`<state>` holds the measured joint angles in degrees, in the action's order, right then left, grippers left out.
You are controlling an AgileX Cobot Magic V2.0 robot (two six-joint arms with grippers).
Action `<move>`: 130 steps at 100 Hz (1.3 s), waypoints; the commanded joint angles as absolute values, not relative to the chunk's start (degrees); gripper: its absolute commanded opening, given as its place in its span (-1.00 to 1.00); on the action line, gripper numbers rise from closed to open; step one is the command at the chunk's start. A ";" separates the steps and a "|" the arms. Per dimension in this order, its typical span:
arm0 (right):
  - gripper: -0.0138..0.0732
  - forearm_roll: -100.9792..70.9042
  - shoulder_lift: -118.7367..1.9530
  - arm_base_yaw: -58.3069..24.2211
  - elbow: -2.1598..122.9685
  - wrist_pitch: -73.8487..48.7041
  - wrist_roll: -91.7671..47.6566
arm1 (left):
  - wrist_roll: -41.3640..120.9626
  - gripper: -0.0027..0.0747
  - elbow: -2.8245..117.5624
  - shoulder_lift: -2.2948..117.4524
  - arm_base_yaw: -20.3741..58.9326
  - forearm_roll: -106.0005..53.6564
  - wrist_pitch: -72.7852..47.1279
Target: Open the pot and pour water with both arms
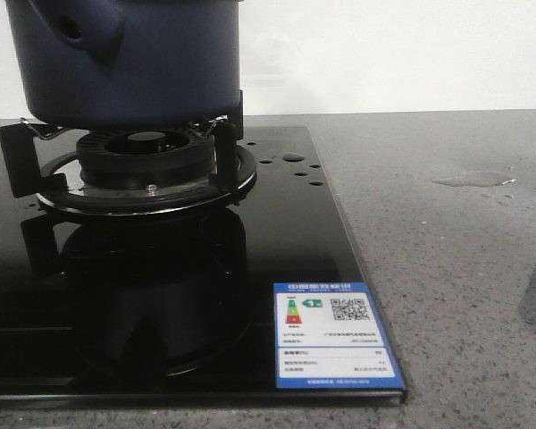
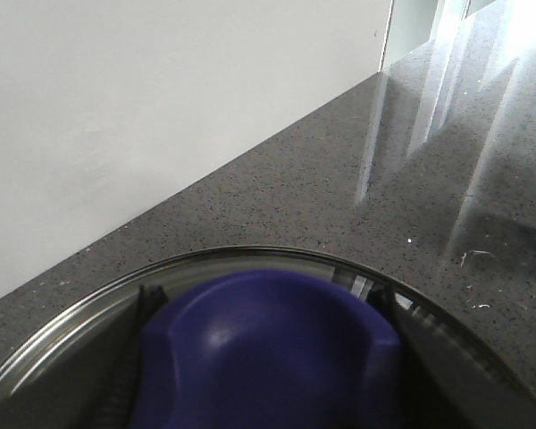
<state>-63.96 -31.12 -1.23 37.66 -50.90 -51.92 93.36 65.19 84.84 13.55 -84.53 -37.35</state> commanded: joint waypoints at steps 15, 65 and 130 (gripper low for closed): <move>0.77 -67.46 -31.76 -1.31 39.54 -40.68 -52.53 | 94.09 -0.45 68.97 83.07 14.03 -89.15 -38.87; 0.77 -44.77 -31.76 -1.31 39.04 -13.33 -52.53 | 89.08 -0.45 71.58 69.32 7.15 -91.25 -38.12; 0.06 -33.68 -16.00 1.13 29.73 -27.52 -49.92 | 88.94 -0.45 71.24 63.12 6.41 -90.48 -38.79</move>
